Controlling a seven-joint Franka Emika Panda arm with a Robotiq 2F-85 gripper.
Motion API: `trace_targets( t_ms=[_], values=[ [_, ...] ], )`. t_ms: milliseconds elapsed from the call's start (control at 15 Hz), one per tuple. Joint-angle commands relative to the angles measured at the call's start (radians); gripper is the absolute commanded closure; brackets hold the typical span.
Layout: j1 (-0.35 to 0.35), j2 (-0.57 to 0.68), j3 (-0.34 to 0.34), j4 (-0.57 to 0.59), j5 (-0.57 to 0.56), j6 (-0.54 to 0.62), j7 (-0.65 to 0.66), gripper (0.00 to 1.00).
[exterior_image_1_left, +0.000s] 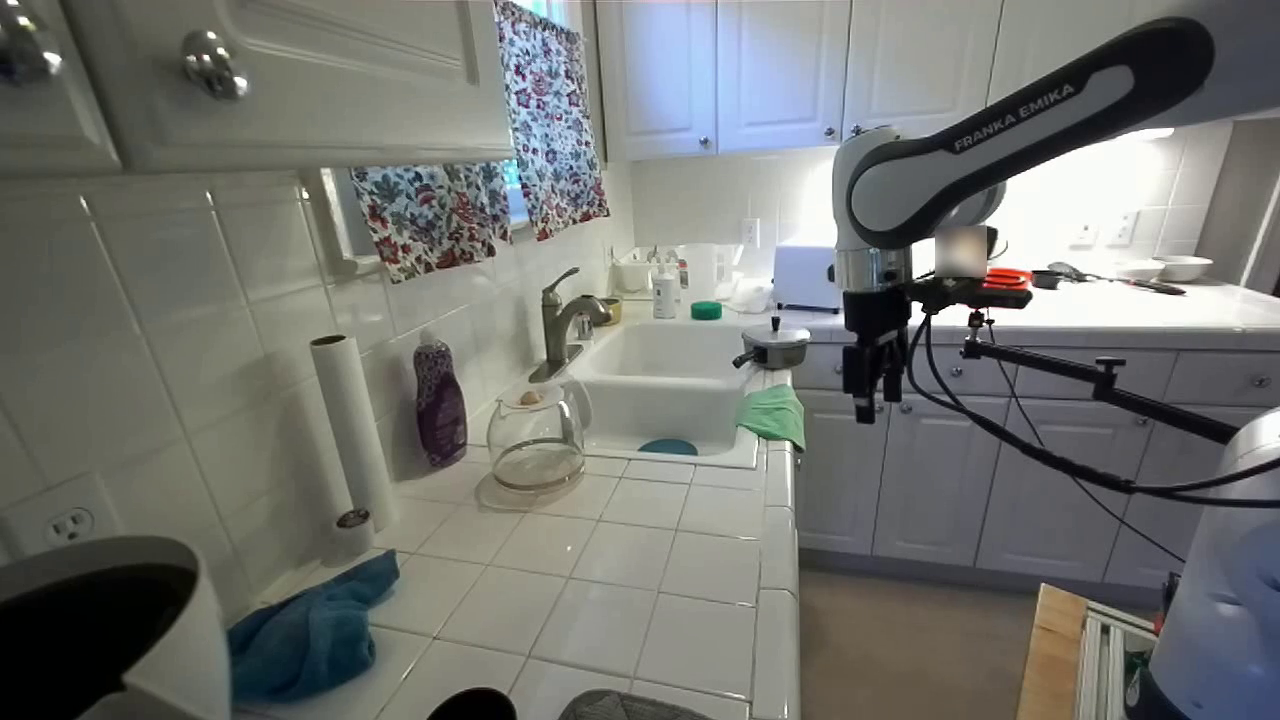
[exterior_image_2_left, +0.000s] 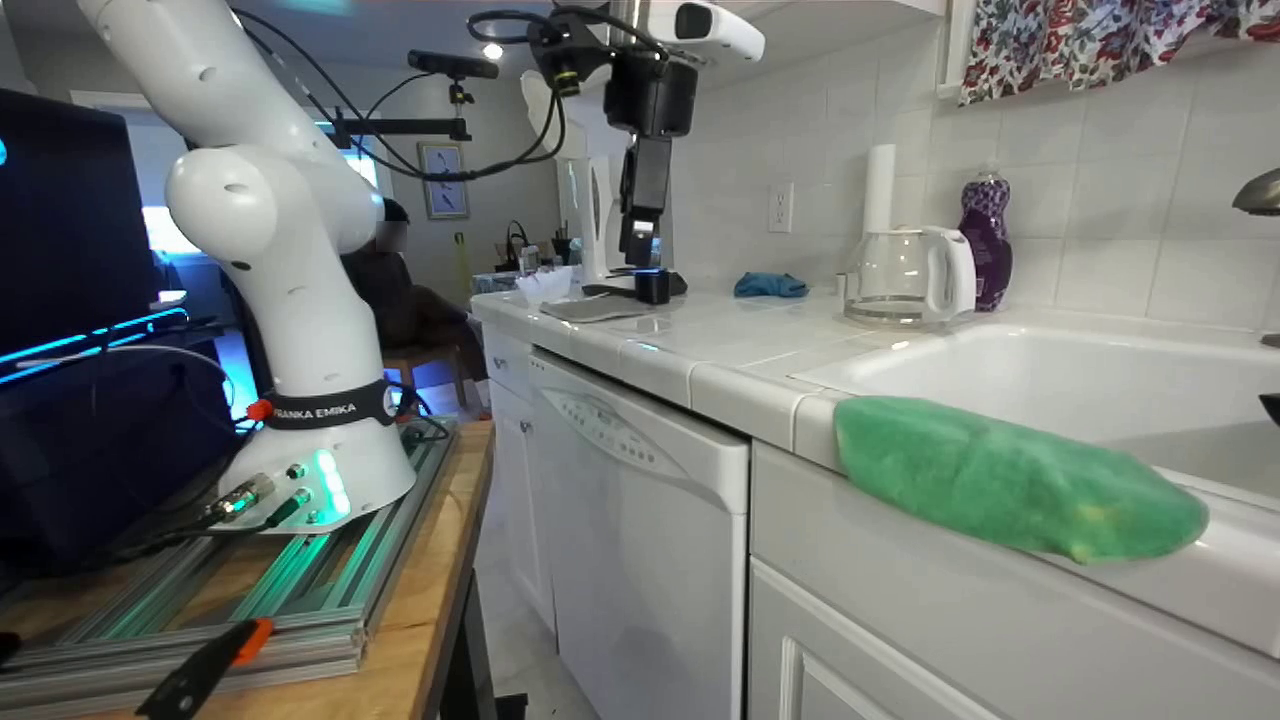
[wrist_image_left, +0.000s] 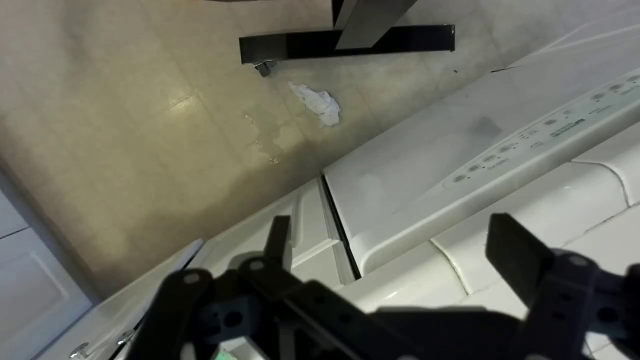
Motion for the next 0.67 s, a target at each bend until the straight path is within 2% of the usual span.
trace_targets(
  t_ms=[0,267,600],
  values=[
    [-0.006,0.001,0.006,0.001,0.003,-0.001,-0.002,0.00],
    [0.031,0.038,0.022,0.020,0.012,0.059,-0.052,0.00],
    [0.159,0.065,0.122,0.019,0.053,0.077,-0.100,0.00]
  ],
)
